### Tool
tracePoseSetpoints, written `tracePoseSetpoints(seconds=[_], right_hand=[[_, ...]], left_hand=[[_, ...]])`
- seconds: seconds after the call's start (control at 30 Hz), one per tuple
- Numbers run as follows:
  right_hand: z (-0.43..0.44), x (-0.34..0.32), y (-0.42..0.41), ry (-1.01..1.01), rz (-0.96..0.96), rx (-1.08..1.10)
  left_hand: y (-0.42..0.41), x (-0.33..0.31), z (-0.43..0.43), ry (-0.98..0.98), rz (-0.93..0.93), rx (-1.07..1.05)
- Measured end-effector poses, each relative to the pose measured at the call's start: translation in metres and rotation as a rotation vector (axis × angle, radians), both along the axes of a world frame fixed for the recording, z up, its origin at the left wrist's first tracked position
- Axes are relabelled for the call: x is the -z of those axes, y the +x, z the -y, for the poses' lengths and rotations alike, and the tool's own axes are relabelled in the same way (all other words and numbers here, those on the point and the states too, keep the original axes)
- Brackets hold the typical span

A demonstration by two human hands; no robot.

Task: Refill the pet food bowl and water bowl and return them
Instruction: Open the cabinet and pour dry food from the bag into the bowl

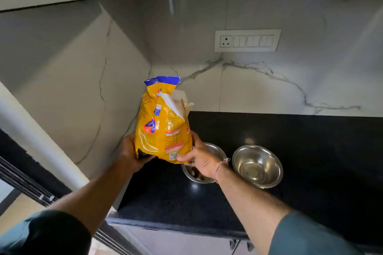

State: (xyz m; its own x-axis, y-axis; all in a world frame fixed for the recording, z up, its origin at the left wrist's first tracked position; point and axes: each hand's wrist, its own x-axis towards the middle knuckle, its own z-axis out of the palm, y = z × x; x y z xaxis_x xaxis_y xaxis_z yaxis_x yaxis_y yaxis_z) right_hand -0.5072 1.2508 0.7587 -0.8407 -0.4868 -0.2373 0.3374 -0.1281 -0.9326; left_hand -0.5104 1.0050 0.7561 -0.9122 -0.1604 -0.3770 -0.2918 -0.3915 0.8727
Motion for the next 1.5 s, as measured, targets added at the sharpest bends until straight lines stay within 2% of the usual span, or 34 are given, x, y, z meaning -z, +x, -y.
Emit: tracePoseSetpoints(seconds=[0.13, 0.37, 0.6, 0.73, 0.83, 0.97, 1.07, 1.13, 1.27, 1.4, 1.5], right_hand=[[0.016, 0.017, 0.019, -0.012, -0.065, 0.032], [0.031, 0.042, 0.044, -0.048, 0.041, 0.110], [0.045, 0.061, 0.066, -0.098, 0.053, 0.121], [0.050, 0.071, 0.070, -0.133, 0.087, 0.100], [0.053, 0.078, 0.072, -0.163, 0.116, 0.121], [0.060, 0.082, 0.075, -0.208, 0.122, 0.153], [0.062, 0.083, 0.077, -0.210, 0.045, 0.212], [0.061, 0.085, 0.076, -0.218, 0.015, 0.219], [0.058, 0.084, 0.071, -0.304, 0.024, 0.213], [0.057, 0.077, 0.067, -0.388, 0.098, 0.243], [0.060, 0.076, 0.067, -0.423, 0.134, 0.255]], left_hand=[[0.011, 0.009, 0.001, 0.048, 0.084, -0.050], [0.027, 0.027, 0.018, 0.065, 0.075, 0.010], [0.034, 0.025, 0.027, 0.093, 0.022, 0.198], [0.034, 0.016, 0.015, -0.004, -0.021, 0.122], [0.028, 0.024, 0.023, -0.039, 0.058, -0.039], [0.022, 0.016, 0.024, -0.013, 0.090, 0.199], [0.016, 0.018, 0.030, -0.138, 0.092, 0.210], [0.014, 0.019, 0.032, -0.117, 0.107, 0.247], [0.009, 0.015, 0.031, -0.116, 0.173, 0.248], [0.006, 0.012, 0.028, -0.145, 0.139, 0.199], [0.010, 0.012, 0.026, -0.055, 0.101, 0.092]])
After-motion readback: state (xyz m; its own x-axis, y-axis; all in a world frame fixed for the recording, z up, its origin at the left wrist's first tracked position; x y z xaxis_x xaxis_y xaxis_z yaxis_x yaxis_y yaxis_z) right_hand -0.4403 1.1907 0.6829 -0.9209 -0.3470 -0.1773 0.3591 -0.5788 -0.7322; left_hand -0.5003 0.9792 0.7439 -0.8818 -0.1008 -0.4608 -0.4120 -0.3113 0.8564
